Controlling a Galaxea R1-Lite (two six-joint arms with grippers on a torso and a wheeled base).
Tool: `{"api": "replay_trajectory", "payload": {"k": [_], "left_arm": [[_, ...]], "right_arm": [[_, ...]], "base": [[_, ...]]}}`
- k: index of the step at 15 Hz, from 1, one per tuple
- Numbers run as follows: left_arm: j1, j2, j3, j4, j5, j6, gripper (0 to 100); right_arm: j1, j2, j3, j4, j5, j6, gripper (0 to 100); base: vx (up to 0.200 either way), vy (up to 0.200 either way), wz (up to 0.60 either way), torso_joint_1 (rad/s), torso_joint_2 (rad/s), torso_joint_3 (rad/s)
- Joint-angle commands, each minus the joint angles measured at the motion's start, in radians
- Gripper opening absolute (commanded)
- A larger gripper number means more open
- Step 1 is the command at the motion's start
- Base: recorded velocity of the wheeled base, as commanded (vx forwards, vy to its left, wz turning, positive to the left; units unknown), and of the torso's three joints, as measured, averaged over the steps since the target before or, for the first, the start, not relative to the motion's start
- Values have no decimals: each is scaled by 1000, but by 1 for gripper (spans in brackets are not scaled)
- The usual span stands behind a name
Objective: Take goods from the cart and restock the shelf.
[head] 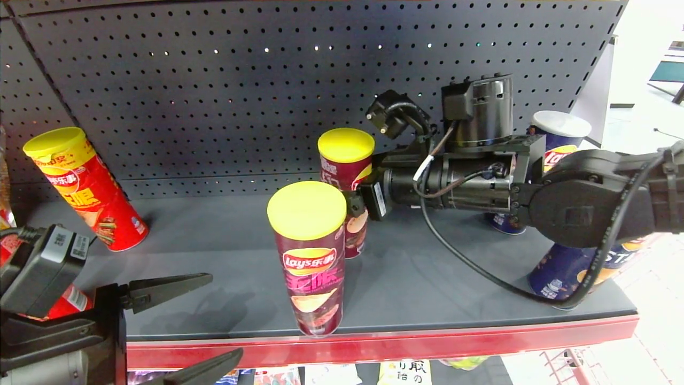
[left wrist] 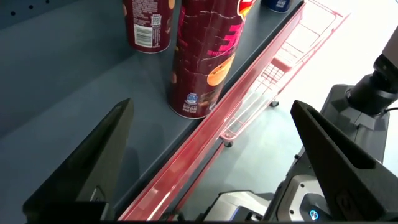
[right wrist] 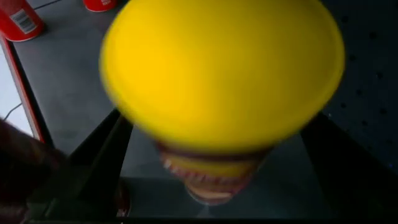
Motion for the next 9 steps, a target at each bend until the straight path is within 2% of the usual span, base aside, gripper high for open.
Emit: {"api": "replay_trajectory", "payload": {"k": [1,5,9], "left_arm": [[0,4,1,-1,0,0,100],[1,3,21,-1,6,0,100],[43,1,47,-3,21,0,100]], "right_arm": [[5,-88,82,-3,-4,1,100],[16,-192,212,-7,-20,1,100],[28,-293,303,-7,-48,1,100]], "base": [[0,0,0,0,0,0],[0,0,0,0,0,0],[0,0,0,0,0,0]]}}
